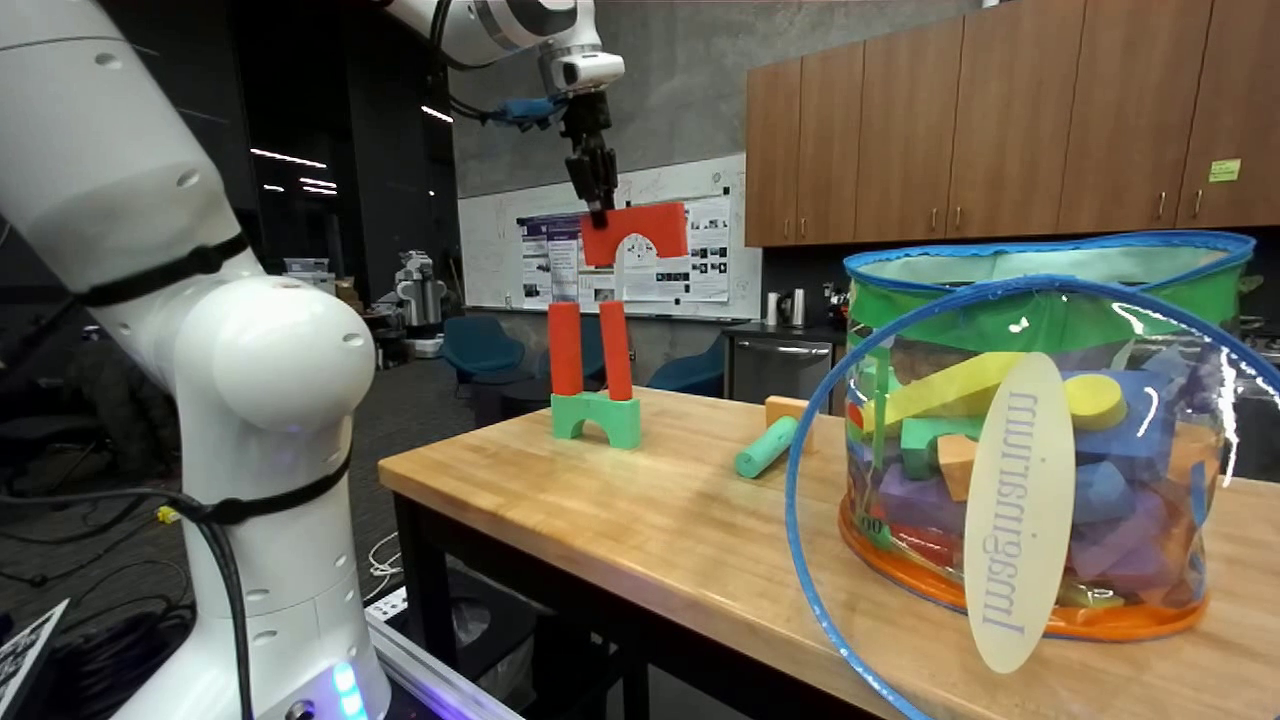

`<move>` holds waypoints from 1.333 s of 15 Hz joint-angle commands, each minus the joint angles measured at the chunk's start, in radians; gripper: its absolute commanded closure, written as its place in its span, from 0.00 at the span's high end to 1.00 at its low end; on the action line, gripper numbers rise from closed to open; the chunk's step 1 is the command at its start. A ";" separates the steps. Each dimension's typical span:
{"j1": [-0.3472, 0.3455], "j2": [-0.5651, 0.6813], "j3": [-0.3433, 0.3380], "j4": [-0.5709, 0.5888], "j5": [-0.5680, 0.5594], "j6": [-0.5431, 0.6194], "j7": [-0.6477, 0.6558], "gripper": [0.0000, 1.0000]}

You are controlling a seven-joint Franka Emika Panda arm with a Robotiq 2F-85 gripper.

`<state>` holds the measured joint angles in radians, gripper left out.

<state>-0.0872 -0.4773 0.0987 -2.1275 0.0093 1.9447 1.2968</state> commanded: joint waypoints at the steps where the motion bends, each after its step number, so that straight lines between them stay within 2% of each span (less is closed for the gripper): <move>1: -0.018 -0.026 -0.029 0.020 -0.015 -0.049 -0.040 0.17; 20: -0.168 -0.002 -0.211 0.133 -0.013 -0.122 -0.211 0.17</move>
<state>-0.2310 -0.5006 -0.0890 -2.0426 -0.0080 1.8590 1.1138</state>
